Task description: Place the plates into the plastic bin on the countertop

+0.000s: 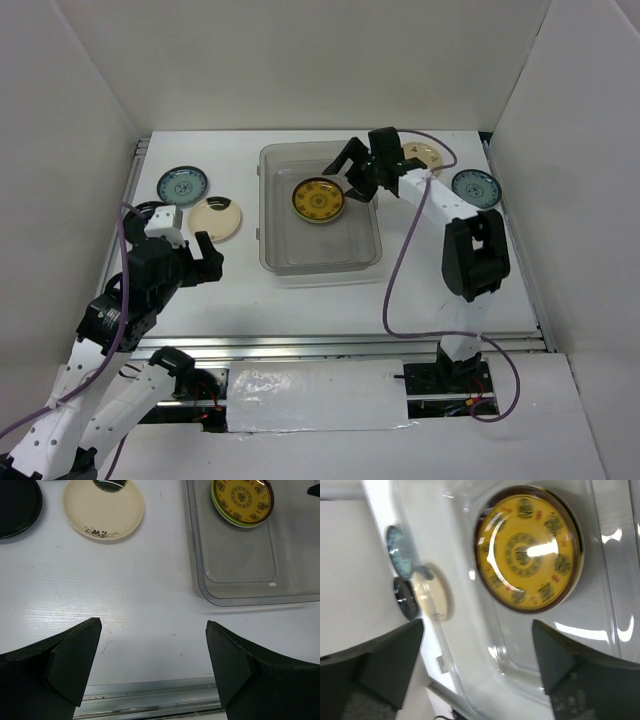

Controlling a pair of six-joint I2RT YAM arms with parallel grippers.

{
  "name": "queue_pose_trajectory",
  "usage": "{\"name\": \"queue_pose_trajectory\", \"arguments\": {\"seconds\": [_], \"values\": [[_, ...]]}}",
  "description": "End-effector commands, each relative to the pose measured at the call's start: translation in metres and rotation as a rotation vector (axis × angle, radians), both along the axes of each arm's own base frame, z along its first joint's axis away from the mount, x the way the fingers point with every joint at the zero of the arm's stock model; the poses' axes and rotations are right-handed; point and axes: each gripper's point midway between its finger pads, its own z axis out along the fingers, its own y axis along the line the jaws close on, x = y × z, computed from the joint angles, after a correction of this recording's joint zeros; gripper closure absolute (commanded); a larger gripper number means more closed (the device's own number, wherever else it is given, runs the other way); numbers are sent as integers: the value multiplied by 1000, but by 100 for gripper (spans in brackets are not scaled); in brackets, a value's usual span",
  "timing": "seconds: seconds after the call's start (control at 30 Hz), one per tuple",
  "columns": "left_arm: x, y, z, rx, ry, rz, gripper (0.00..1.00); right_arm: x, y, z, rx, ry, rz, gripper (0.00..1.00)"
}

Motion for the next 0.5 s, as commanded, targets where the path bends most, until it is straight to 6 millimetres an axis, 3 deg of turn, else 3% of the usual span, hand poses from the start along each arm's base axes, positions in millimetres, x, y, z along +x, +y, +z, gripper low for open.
{"name": "queue_pose_trajectory", "arguments": {"seconds": [0.0,0.07,0.1,0.13,0.17,0.2,0.27,0.3,0.43,0.47], "values": [[6,-2,12,-32,-51,7,1,-9,-26,77,7,-167,-36,0],[4,-2,13,-38,-55,11,1,-9,-71,74,-34,-156,-180,0],[4,-1,13,-36,-56,15,1,-12,-88,55,-49,-121,-227,0],[3,0,14,-40,-65,17,1,-13,-106,53,-55,-120,-281,0],[3,0,14,-42,-64,16,1,-9,-138,45,-51,-98,-377,0],[3,0,15,-44,-69,16,1,-16,-160,22,-68,-47,-445,0],[3,-1,14,-45,-69,8,1,-19,-198,8,-48,-27,-590,0],[3,-2,14,-47,-70,7,1,-23,-231,-13,-33,-29,-677,0],[3,-4,12,-42,-58,-7,1,-24,-279,-32,106,-143,-803,1],[3,-5,12,-43,-58,-12,1,-15,-287,-20,156,-219,-815,1]]}}
